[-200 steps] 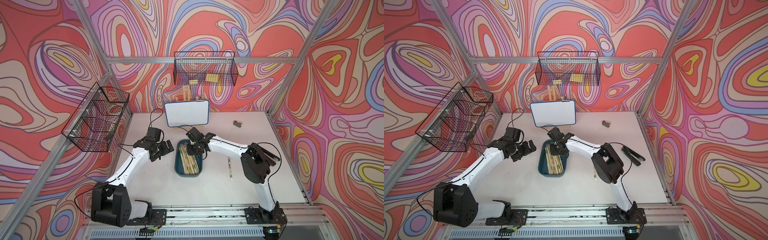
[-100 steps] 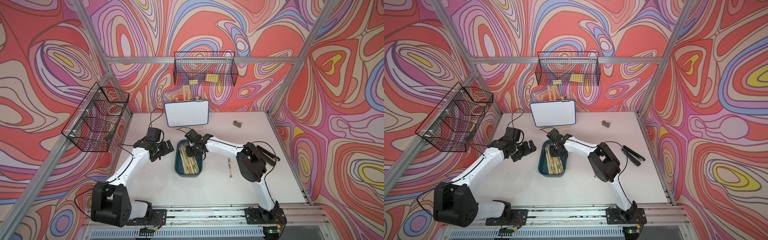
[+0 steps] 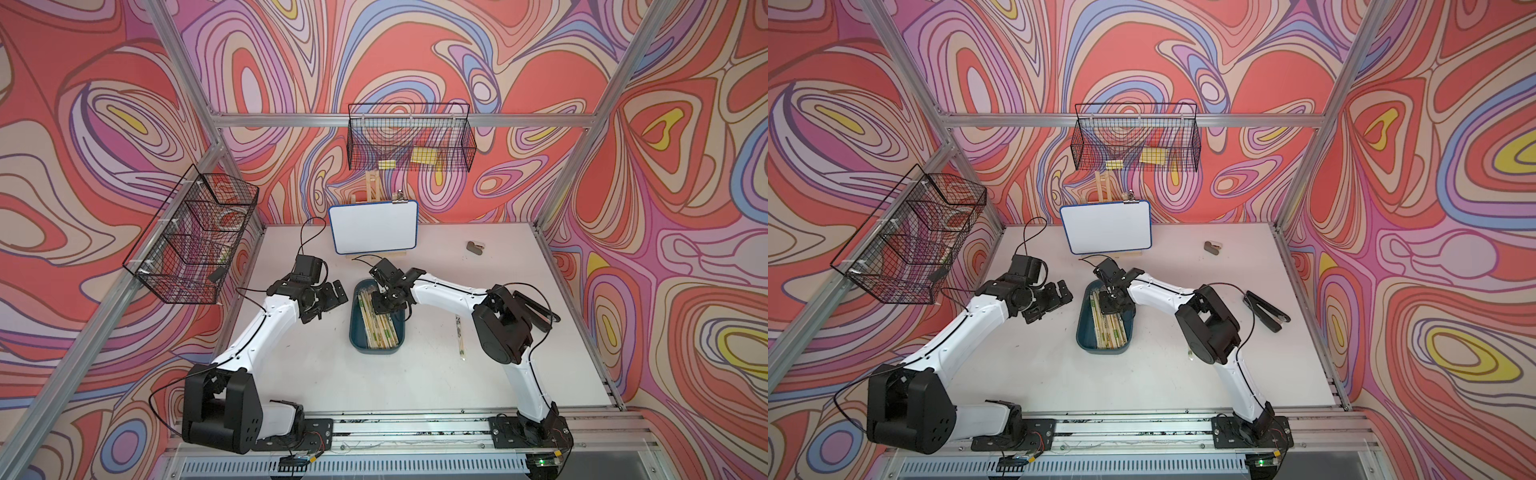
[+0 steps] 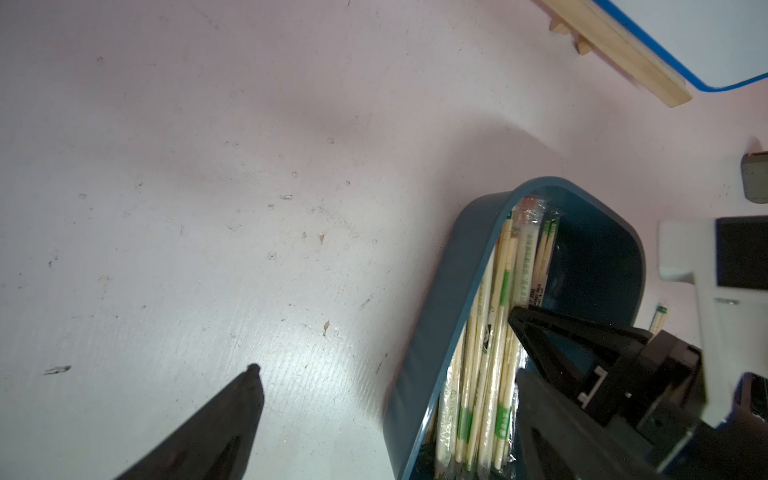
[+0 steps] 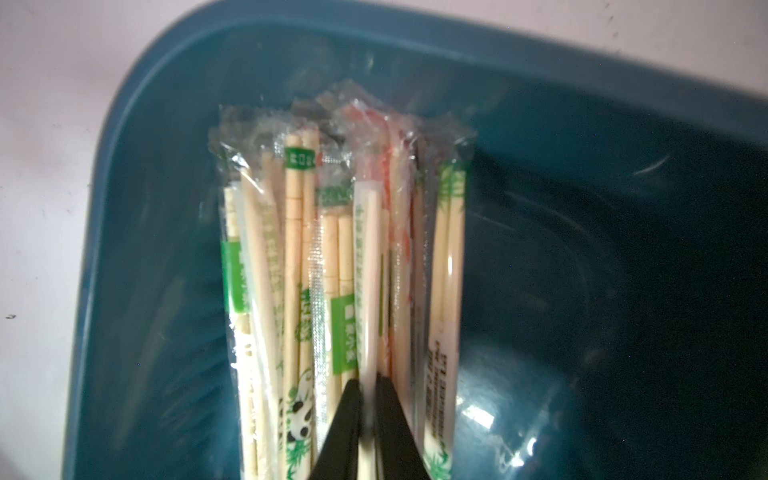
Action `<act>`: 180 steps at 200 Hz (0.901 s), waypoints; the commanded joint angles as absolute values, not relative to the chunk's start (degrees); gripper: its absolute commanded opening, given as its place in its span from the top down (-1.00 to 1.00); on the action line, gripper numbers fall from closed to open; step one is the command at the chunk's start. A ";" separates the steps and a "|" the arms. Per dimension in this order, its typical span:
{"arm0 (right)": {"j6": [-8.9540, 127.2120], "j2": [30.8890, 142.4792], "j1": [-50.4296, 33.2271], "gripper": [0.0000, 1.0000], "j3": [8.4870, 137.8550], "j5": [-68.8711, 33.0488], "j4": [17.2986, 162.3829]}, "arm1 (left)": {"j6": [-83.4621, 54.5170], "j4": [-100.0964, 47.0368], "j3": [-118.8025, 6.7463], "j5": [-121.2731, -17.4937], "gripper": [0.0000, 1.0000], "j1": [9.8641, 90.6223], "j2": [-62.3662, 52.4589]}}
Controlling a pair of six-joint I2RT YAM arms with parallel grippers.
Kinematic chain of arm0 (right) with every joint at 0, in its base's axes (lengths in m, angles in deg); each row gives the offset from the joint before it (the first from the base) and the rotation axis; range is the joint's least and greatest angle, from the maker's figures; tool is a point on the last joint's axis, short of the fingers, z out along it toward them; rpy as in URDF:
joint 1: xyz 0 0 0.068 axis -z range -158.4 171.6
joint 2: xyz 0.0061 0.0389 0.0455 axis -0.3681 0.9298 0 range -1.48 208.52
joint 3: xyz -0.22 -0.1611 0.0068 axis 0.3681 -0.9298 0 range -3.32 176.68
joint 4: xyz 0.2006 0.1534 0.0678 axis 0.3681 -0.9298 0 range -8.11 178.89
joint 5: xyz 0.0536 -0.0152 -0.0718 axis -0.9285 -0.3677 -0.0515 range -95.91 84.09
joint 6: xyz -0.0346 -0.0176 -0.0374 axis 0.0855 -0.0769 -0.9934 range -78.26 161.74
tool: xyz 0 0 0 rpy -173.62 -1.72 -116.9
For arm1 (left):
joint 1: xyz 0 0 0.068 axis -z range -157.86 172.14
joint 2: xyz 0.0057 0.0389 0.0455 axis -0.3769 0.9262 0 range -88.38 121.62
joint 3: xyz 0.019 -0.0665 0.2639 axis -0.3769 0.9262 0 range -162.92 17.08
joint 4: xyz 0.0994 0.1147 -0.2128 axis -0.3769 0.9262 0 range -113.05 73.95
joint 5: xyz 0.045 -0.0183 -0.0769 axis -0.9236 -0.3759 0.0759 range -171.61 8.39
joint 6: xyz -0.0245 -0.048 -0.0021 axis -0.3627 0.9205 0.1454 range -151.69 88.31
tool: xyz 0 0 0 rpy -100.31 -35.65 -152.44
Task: Take the paired disposable chopsticks out of the storage box
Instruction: Pick up the paired disposable chopsticks from the storage box.
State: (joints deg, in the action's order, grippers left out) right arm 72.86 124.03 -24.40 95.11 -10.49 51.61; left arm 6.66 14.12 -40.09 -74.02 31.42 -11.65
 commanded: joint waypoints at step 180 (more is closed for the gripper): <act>73.00 111.51 -24.63 1.00 93.36 -6.77 51.47 | 6.34 14.80 -40.93 -71.60 -0.99 31.02 -13.14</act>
